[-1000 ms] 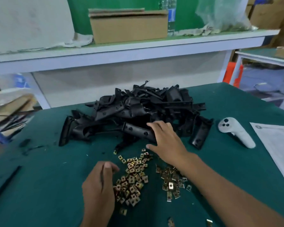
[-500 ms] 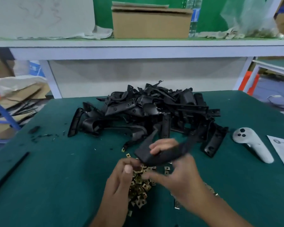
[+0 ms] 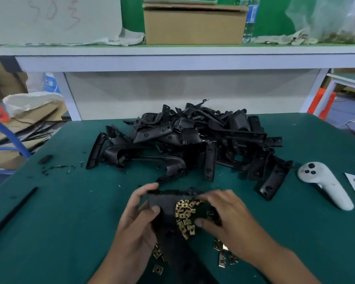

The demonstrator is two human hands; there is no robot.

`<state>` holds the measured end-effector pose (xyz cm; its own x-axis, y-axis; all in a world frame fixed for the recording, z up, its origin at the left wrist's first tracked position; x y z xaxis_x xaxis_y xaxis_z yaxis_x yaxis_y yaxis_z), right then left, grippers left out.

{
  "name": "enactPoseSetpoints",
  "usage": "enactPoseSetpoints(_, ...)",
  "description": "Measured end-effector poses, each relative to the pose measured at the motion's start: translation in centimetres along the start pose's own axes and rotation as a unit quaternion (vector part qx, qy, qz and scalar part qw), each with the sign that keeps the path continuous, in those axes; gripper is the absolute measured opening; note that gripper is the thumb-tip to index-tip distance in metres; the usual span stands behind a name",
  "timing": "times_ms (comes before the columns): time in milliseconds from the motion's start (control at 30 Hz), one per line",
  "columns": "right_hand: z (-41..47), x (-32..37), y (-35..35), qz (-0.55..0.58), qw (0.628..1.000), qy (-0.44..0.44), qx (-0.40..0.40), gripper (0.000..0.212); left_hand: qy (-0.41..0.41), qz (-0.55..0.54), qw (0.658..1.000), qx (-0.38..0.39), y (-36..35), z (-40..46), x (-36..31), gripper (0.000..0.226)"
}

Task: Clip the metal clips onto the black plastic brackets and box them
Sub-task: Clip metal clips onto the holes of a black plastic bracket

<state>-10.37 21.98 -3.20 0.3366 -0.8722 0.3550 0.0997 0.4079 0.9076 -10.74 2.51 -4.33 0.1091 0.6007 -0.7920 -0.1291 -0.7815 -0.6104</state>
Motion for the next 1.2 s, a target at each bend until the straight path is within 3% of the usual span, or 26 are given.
enactPoseSetpoints(67, -0.1, 0.5, -1.0, -0.019, 0.999, 0.026, 0.027, 0.054, 0.008, 0.022, 0.999, 0.033, -0.7, -0.2, 0.7, 0.038)
enactPoseSetpoints(133, 0.0, 0.9, -0.8, -0.013, 0.999, 0.033, 0.016, 0.039, 0.010, 0.042, 0.998, 0.056, -1.1, -0.5, 1.2, 0.033)
enactPoseSetpoints(233, -0.2, 1.2, -0.6, -0.021, 0.999, 0.040, 0.010, 0.022, 0.006, 0.057, 0.997, 0.056, -1.0, -0.4, 1.0, 0.045)
enactPoseSetpoints(300, -0.3, 1.0, -0.7, -0.028, 0.999, 0.034, 0.021, 0.026, -0.013, 0.075, 0.996, 0.035, -0.6, -0.3, 0.7, 0.047)
enactPoseSetpoints(367, -0.4, 0.9, -0.8, -0.007, 0.999, 0.026, 0.035, 0.040, -0.037, 0.094, 0.995, 0.012, -0.2, -0.1, 0.2, 0.033)
enactPoseSetpoints(467, -0.7, 1.2, -1.5, -0.004, 0.998, 0.030, 0.057, 0.055, -0.037, 0.103, 0.994, 0.005, 0.3, 0.0, 0.5, 0.037)
enactPoseSetpoints(633, -0.6, 1.7, -1.1, -0.011, 0.998, 0.034, 0.047, 0.042, -0.034, 0.118, 0.992, 0.018, 0.3, -0.2, 0.8, 0.041)
enactPoseSetpoints(733, -0.4, 1.5, -0.7, -0.015, 0.998, 0.031, 0.046, 0.022, -0.041, 0.135, 0.990, 0.012, 0.4, -0.2, 0.9, 0.042)
enactPoseSetpoints(967, -0.4, 0.0, 0.6, 0.102, 0.992, -0.054, -0.046, 0.007, -0.059, 0.159, 0.985, 0.012, 0.0, -0.5, 0.4, 0.026)
enactPoseSetpoints(1100, -0.7, -0.3, 2.2, 0.164, 0.975, -0.059, -0.137, 0.027, -0.054, 0.186, 0.981, 0.032, -0.6, -1.0, 0.7, 0.039)
enactPoseSetpoints(1200, -0.7, -0.3, 2.5, 0.228, 0.961, -0.069, -0.143, 0.028, -0.059, 0.223, 0.972, 0.041, -0.9, -1.2, 0.8, 0.041)
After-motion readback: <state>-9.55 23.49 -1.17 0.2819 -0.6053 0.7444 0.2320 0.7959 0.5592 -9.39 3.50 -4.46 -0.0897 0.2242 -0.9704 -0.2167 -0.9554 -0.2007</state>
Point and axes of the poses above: each hand's wrist, its own z-axis towards the middle knuckle, its own y-axis out of the back of the hand, x = y × z, the point moved 8 cm from there along z, towards the middle knuckle, and after that the axes turned 5 degrees about -z, right-handed, at the moved point
